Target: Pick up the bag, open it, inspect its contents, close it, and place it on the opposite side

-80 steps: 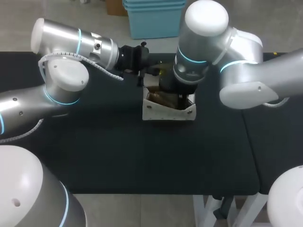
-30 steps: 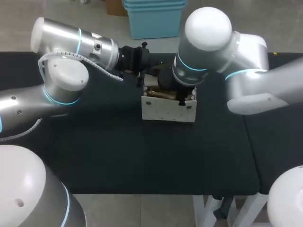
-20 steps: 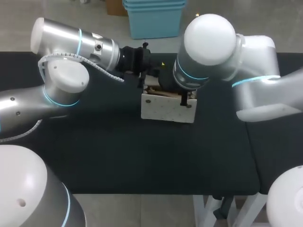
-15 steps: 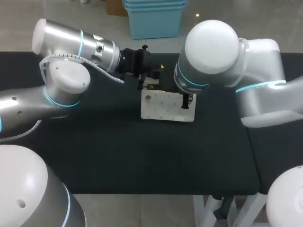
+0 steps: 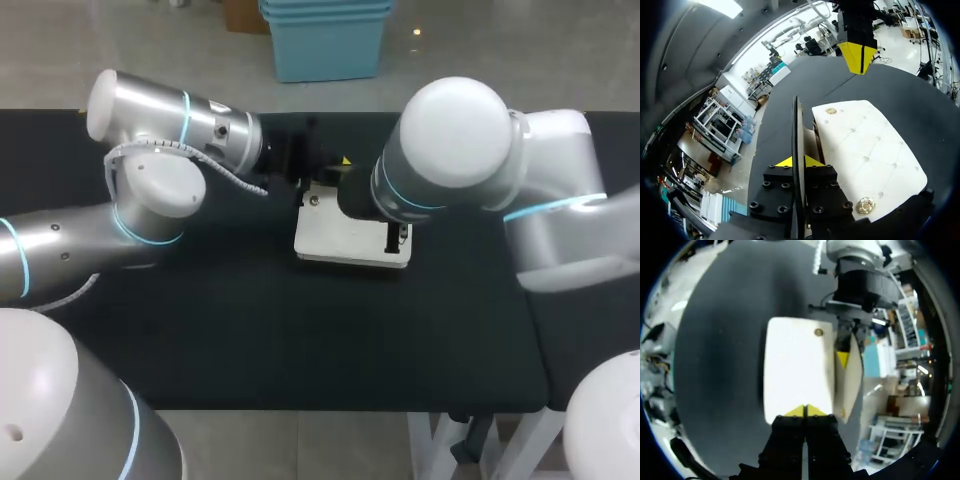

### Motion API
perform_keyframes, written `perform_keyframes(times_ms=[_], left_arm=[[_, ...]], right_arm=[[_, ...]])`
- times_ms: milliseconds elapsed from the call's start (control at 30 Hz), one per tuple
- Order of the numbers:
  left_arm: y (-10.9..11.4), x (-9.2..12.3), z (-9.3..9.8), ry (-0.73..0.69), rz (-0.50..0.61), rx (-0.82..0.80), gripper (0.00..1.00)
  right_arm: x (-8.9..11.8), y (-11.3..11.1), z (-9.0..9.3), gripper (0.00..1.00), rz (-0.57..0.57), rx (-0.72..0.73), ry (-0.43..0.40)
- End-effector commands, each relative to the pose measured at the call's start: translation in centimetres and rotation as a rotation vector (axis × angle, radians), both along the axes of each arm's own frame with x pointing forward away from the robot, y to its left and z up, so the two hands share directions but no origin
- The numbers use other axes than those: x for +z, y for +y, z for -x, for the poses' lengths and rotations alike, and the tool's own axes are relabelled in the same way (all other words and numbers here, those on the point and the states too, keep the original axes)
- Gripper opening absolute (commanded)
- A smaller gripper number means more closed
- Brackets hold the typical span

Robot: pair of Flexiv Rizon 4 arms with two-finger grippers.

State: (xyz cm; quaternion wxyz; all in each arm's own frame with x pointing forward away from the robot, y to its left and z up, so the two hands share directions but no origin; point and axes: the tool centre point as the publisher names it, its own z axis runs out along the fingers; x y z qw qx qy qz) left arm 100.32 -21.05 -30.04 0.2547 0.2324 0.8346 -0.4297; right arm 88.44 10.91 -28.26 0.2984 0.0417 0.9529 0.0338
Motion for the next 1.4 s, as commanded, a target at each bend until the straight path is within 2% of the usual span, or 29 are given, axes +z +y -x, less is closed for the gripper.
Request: perform_keyframes(times_ms=[33,167,633,867,1100,1300,1400], left_arm=[[-0.2,-1.3,-0.1,-0.018,-0.008,0.008,0.0],[0.0,-1.6,-0.2,-0.014,-0.01,0.02,0.0],[0.0,-1.7,-0.2,-0.034,0.001,0.014,0.0],[1.1,-2.1,-0.2,-0.129,0.033,-0.007,0.0],[0.9,-3.2,-0.6,-0.174,-0.013,-0.016,0.0],[0.7,-3.7,-0.9,-0.179,-0.007,-0.031,0.0],[0.6,-3.7,-1.0,-0.189,0.003,-0.04,0.0]], right_arm=[[-1.6,0.3,-0.1,0.0,-0.006,-0.002,-0.025],[-2.3,0.3,0.0,0.0,-0.009,-0.022,-0.074],[-2.3,0.3,0.0,0.0,-0.009,-0.022,-0.074],[-4.7,0.6,2.0,0.0,-0.03,-0.043,-0.072],[-5.5,1.2,3.0,0.0,-0.005,-0.069,-0.111],[-6.1,1.9,3.6,0.0,-0.006,-0.051,-0.125],[-6.6,2.1,3.7,0.21,-0.005,-0.042,-0.126]])
